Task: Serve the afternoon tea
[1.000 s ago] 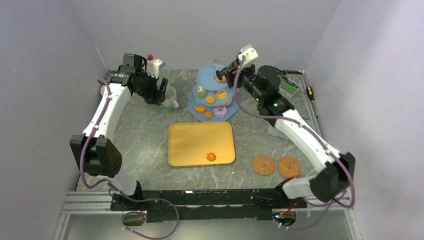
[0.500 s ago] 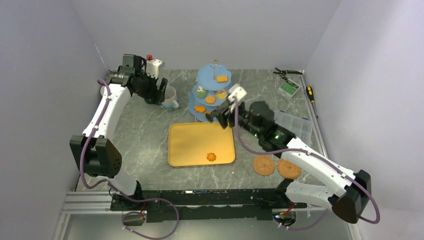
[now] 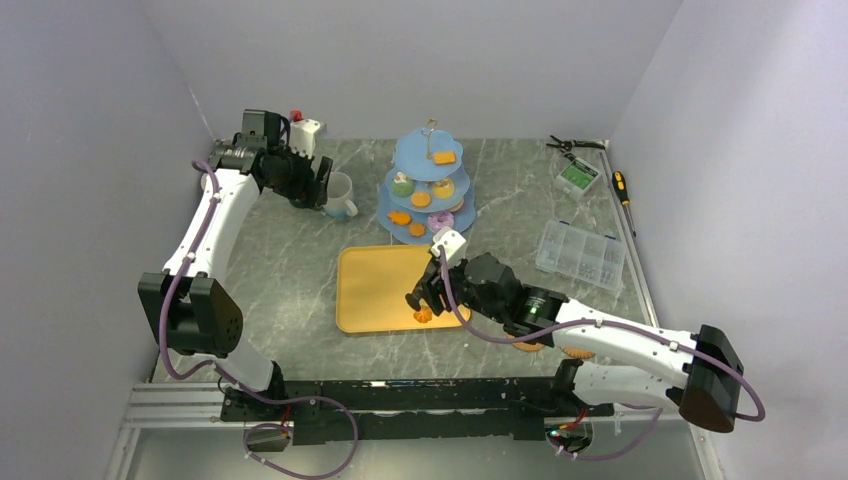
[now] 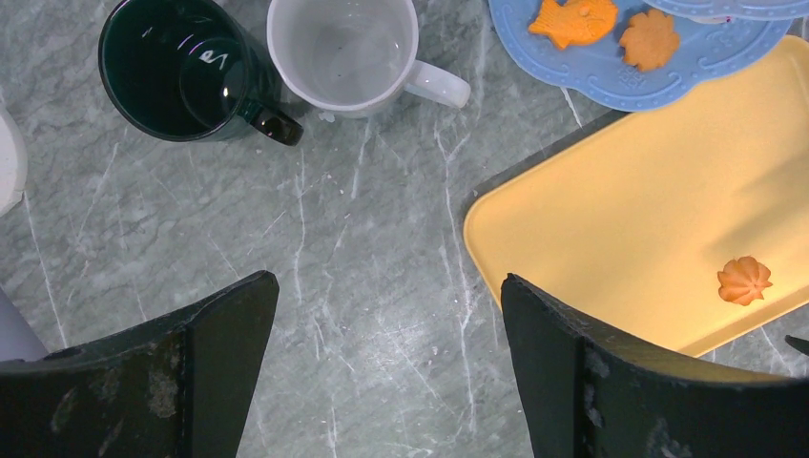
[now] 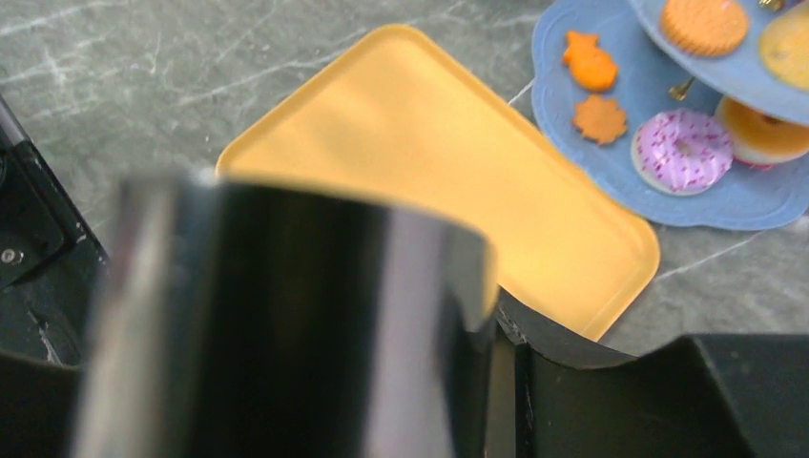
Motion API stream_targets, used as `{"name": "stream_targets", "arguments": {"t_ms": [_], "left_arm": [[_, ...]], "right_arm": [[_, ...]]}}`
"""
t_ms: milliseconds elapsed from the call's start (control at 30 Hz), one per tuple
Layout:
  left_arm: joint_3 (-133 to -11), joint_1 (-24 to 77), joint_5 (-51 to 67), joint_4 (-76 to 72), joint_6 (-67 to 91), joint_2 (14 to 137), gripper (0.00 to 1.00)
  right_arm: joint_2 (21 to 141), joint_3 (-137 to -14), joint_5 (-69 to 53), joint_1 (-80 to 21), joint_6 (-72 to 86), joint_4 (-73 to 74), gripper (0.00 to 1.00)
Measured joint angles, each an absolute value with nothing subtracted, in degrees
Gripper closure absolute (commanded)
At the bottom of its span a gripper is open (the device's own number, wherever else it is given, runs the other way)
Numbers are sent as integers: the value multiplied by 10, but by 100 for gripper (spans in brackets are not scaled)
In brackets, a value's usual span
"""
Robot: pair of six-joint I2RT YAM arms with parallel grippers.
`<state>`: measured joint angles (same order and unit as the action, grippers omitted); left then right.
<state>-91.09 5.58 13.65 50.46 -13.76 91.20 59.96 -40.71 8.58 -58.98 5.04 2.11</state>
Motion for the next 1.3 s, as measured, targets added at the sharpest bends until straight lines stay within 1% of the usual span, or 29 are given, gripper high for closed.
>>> {"name": "stream_targets", "arguments": {"t_ms": [267,533,1100,1167,1300], "left_arm": [[-911,56,136,505,-138,912,7],[-911,56,136,505,-138,912,7],[-911,56,136,505,-138,912,7],[-911,56,136,505,-138,912,7],[-911,56,136,505,-137,912,7]], "right_arm": [[627,-364,135,-630,78,-7,42],[661,-350,161,-635,82,-49,42],[687,-327,160,-637,94,-76,42],[687,-326,160,-638,95,-76,43],[687,-322,160,-640,99,-83,48]]}}
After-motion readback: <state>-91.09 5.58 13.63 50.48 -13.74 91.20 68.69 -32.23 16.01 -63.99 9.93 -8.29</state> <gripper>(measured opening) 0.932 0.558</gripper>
